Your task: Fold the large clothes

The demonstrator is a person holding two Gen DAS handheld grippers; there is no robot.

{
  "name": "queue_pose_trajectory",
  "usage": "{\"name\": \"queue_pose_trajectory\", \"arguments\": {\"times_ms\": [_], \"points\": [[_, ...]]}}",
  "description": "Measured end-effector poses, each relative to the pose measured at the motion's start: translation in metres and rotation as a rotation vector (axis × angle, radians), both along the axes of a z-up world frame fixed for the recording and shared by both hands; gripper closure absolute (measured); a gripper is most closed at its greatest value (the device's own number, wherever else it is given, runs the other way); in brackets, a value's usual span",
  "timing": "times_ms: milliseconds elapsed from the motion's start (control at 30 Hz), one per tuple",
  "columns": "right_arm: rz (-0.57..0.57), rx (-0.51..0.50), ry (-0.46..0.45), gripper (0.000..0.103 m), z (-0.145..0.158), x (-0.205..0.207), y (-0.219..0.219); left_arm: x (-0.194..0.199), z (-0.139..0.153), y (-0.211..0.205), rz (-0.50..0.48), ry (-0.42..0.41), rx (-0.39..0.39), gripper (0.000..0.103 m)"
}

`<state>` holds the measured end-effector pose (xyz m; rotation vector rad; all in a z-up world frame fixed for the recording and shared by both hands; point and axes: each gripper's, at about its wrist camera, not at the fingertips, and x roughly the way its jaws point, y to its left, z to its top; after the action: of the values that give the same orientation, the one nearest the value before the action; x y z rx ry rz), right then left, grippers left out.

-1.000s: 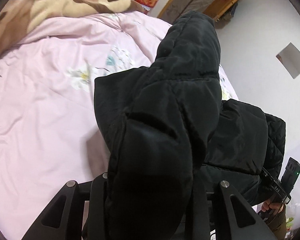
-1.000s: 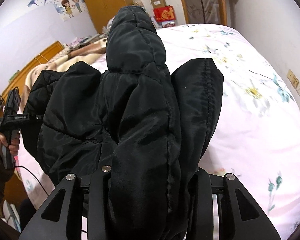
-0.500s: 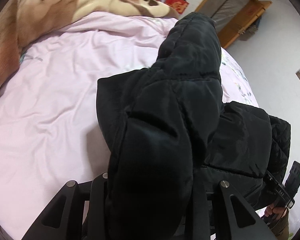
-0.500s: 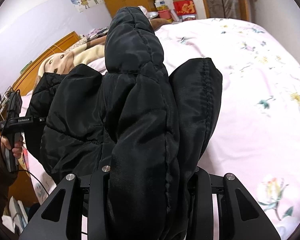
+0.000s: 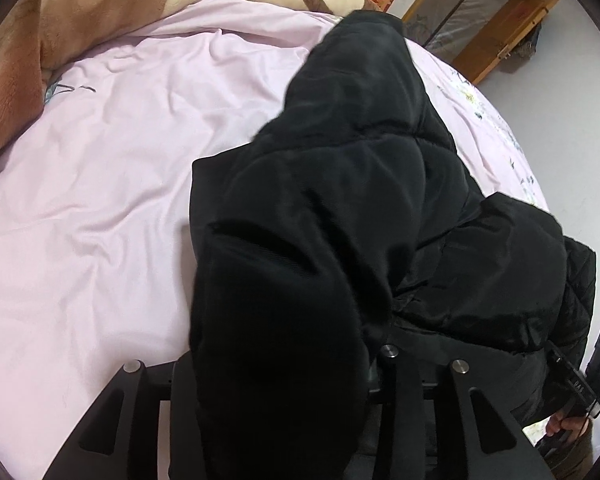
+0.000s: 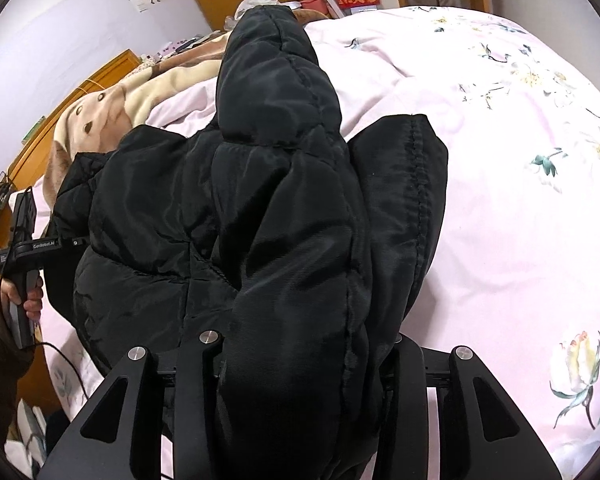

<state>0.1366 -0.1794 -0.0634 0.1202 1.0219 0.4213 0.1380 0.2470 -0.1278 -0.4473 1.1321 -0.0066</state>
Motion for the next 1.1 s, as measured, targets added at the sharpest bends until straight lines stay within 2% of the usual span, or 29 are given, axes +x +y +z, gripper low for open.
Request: {"name": "queue_pose_trajectory", "arguments": {"times_ms": [100,167,400,633,767,867,967,1100], "points": [[-0.001,-0.007,0.01,0.059,-0.007,0.005,-0.001,0.009,-0.007,0.001,0.0,0.01,0.005,0.054],[-0.006,-0.003,0.016,0.057,-0.015,0.005,-0.018,0.01,-0.011,-0.002,-0.003,0.013,0.017,0.051],[-0.009,0.003,0.031,0.051,-0.025,0.013,-0.001,0.008,-0.013,-0.012,0.004,0.024,0.023,0.037],[-0.03,-0.002,0.054,0.04,-0.029,0.016,-0.009,0.012,-0.009,-0.004,0.036,0.012,-0.042,0.035],[-0.045,-0.023,0.045,0.032,-0.022,0.012,-0.022,0.005,0.005,-0.002,0.059,-0.018,-0.064,0.035],[-0.055,-0.034,0.035,0.03,-0.016,0.01,-0.027,-0.003,0.02,0.002,0.076,-0.047,-0.069,0.035],[-0.058,-0.052,0.017,0.03,-0.007,0.008,-0.032,-0.01,0.035,0.005,0.08,-0.077,-0.056,0.035],[-0.08,-0.077,-0.029,0.03,0.009,0.002,-0.037,-0.029,0.07,0.007,0.12,-0.154,-0.002,0.035]]}}
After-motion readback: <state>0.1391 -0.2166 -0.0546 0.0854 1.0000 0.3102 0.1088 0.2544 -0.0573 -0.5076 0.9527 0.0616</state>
